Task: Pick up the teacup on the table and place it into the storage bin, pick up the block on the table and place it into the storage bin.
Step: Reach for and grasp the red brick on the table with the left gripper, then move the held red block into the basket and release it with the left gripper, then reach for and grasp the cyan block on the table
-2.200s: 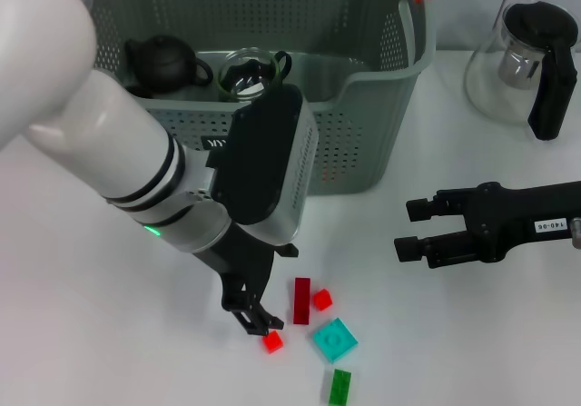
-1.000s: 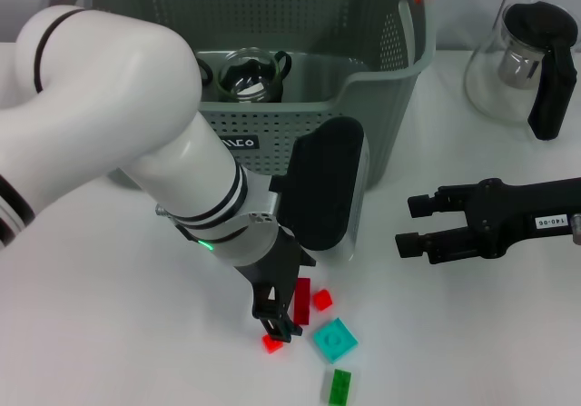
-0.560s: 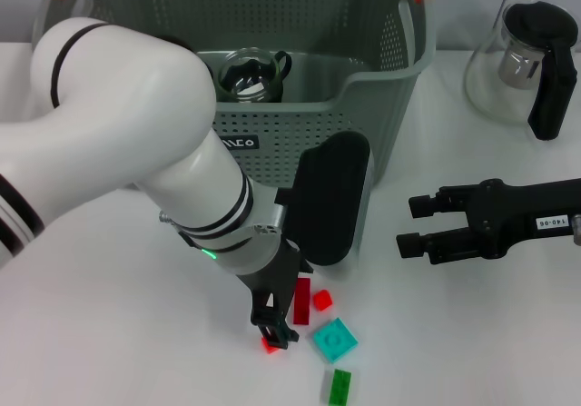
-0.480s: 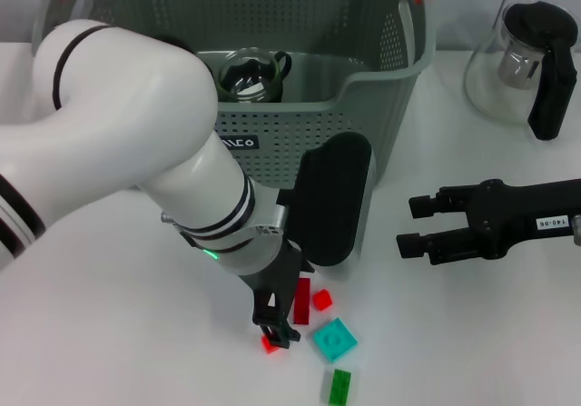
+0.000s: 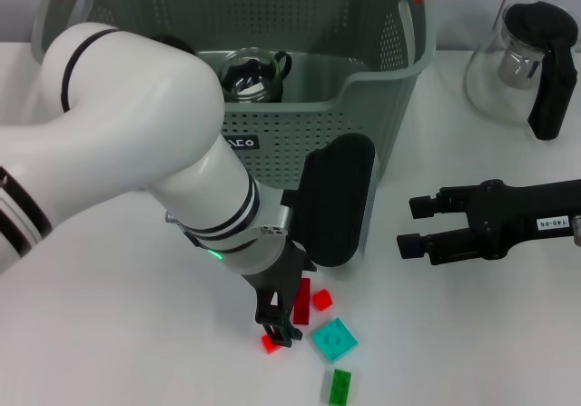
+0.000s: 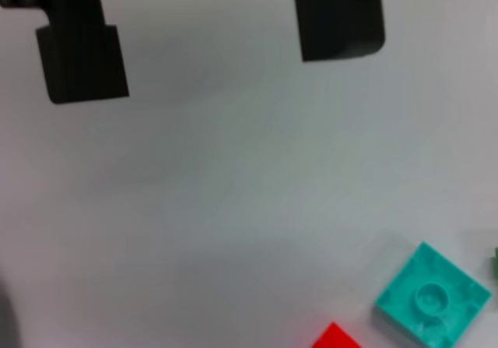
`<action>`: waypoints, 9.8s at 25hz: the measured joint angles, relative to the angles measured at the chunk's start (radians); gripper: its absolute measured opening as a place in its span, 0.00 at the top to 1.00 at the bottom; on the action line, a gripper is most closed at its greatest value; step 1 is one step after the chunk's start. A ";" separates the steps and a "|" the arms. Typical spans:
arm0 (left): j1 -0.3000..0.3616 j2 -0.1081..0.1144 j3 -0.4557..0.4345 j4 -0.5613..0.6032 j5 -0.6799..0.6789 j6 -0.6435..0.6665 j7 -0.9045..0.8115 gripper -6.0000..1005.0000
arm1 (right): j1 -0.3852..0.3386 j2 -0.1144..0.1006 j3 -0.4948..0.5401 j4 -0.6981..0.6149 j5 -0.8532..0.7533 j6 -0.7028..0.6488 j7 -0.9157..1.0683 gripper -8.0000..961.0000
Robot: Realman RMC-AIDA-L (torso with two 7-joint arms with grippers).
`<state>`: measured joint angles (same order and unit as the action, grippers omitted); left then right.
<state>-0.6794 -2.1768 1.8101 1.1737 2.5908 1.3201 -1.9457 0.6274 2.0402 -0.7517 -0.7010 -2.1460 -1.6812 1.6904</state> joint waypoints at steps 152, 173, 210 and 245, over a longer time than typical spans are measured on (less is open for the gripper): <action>0.332 0.017 -1.155 -0.155 -0.453 0.488 0.553 0.08 | 0.419 0.080 -1.115 -0.238 -0.202 0.149 0.139 0.09; 0.345 0.034 -1.206 -0.154 -0.443 0.508 0.553 0.08 | 0.425 0.083 -1.252 -0.272 -0.168 0.222 0.153 0.10; 0.347 0.031 -1.207 -0.157 -0.451 0.508 0.540 0.08 | 0.415 0.081 -1.311 -0.260 -0.175 0.289 0.185 0.23; 0.348 0.032 -1.230 -0.163 -0.448 0.517 0.538 0.08 | 0.408 0.083 -1.341 -0.273 -0.165 0.296 0.209 0.01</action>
<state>-0.3313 -2.1445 0.5800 1.0108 2.1424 1.8372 -1.4082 1.0354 2.1230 -2.0925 -0.9738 -2.3110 -1.3856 1.8994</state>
